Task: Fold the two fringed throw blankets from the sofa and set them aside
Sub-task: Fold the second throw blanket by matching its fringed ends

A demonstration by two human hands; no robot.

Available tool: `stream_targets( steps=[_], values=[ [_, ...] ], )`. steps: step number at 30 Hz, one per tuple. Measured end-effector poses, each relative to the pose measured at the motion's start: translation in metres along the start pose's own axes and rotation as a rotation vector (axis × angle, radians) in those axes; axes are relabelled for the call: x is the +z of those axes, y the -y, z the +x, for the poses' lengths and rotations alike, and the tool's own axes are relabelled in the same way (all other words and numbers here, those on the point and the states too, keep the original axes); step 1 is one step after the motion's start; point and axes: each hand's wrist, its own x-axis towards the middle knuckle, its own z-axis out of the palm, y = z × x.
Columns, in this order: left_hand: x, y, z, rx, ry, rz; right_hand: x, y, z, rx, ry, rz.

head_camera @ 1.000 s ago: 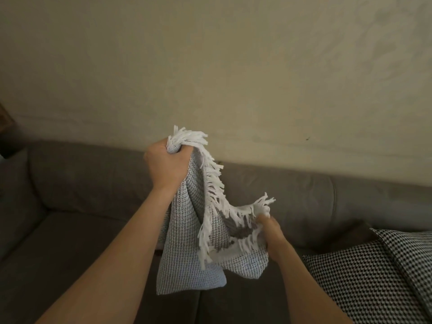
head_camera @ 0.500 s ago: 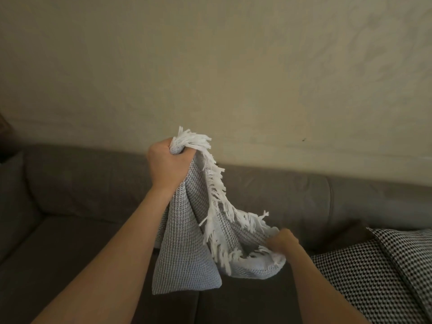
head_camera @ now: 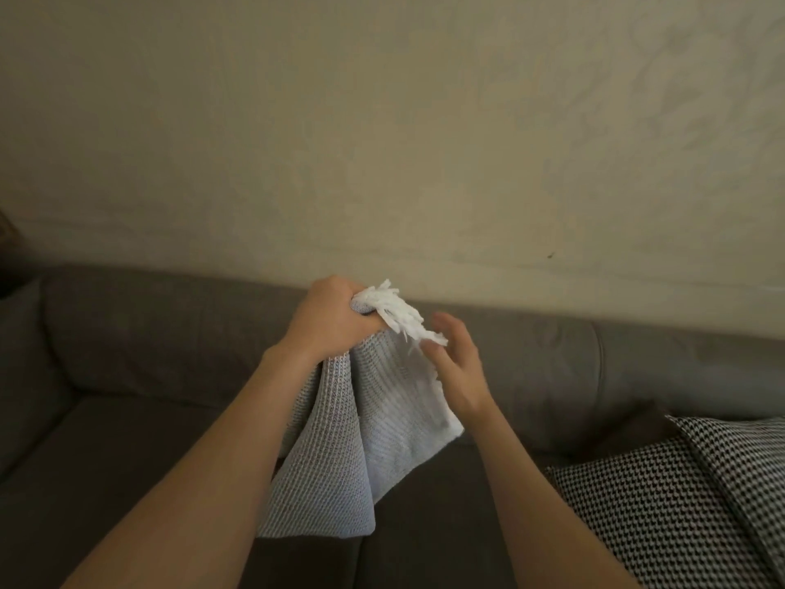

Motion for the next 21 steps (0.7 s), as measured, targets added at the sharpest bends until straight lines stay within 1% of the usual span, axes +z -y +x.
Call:
stream_targets(
  steps=[2,3,4,6,8,10,12,13,14,16,18,20,21],
  values=[
    [-0.001,-0.003,0.001,0.027,0.121,0.032,0.01,0.024,0.005,-0.116,0.18,0.09],
    [-0.002,-0.004,0.002,0.036,0.172,0.032,0.013,0.031,0.008,-0.161,0.258,0.061],
    [-0.004,-0.006,0.002,0.042,0.212,0.028,0.017,0.037,0.013,-0.207,0.303,-0.019],
    [-0.008,-0.009,0.002,0.05,0.27,0.034,0.023,0.039,0.019,-0.267,0.291,-0.233],
    [-0.012,-0.009,0.002,0.059,0.284,0.045,0.02,0.029,0.022,-0.186,0.296,-0.308],
    [-0.017,-0.006,0.005,0.065,0.224,0.038,0.012,0.016,0.022,-0.048,0.429,-0.369],
    [-0.02,0.0,0.008,0.09,0.107,0.045,0.002,0.002,0.019,0.056,0.606,-0.551],
    [-0.021,0.004,0.01,0.096,0.031,0.053,-0.003,-0.005,0.016,0.132,0.664,-0.643],
    [-0.021,0.007,0.01,0.093,-0.051,0.057,-0.009,-0.014,0.012,0.206,0.686,-0.712],
    [-0.022,0.009,0.009,0.077,-0.21,0.085,-0.019,-0.033,0.006,0.297,0.661,-0.816],
    [-0.023,0.009,0.006,0.072,-0.326,0.133,-0.025,-0.045,0.003,0.351,0.58,-0.854],
    [-0.022,0.009,0.005,0.052,-0.387,0.14,-0.028,-0.048,0.002,0.311,0.393,-0.817],
    [-0.022,0.011,0.004,0.033,-0.399,0.129,-0.029,-0.049,0.001,0.265,0.266,-0.737]
  ],
)
